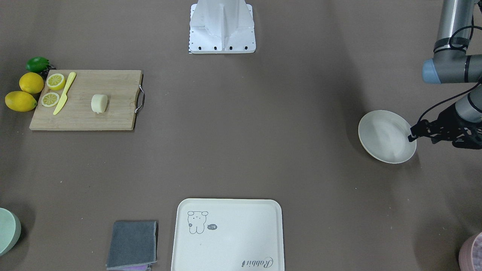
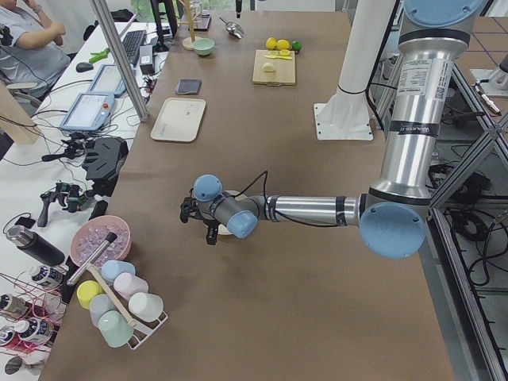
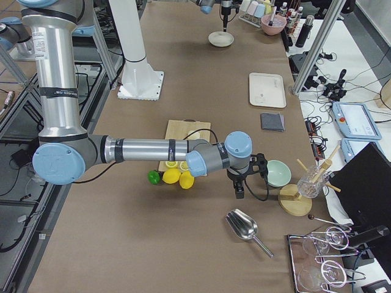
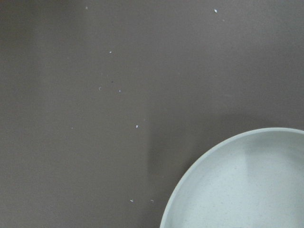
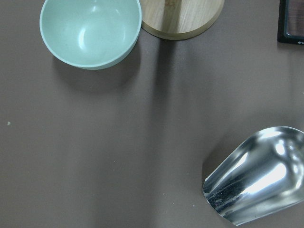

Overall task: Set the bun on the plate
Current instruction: 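Reach the left gripper to the white plate's rim and grip it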

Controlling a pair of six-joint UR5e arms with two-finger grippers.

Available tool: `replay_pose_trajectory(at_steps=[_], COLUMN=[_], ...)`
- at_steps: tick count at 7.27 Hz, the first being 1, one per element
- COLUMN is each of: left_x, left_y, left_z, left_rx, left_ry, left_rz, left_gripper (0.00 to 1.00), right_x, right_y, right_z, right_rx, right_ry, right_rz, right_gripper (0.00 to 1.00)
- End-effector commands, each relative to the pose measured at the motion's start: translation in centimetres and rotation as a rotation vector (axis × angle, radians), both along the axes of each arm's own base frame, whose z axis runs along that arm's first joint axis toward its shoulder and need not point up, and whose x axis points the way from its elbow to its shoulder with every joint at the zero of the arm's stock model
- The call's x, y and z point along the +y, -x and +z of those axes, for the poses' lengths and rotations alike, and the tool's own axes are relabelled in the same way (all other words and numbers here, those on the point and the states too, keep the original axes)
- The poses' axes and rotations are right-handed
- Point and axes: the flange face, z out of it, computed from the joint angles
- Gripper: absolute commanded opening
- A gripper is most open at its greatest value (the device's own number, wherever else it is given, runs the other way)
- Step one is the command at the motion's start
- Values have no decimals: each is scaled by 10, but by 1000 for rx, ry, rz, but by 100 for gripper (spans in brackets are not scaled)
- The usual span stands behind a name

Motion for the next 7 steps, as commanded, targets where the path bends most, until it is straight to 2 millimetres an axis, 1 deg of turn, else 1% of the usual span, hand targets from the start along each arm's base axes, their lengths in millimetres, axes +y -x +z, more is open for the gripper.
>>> replay_pose_trajectory(at_steps=[1,2,3,4,7], left_x=[3,3,4,4,6], left_y=[-1,-2,-3,-5,-11], left_z=[14,14,13,14,12], left_rx=[6,6,8,7,10], left_ry=[-8,-5,-6,-4,-8], left_rz=[3,2,4,5,18], left_gripper=[82,75,68,63,60], right_x=[0,5,7,7,9], right_y=[0,-1,-1,-1,-1], right_z=[-2,-6,-7,-7,-4], right_rx=[1,-1,-2,0,1], right_ry=[-3,-8,-9,-9,-3], right_rz=[0,4,5,6,6], right_gripper=[99,100,100,100,100])
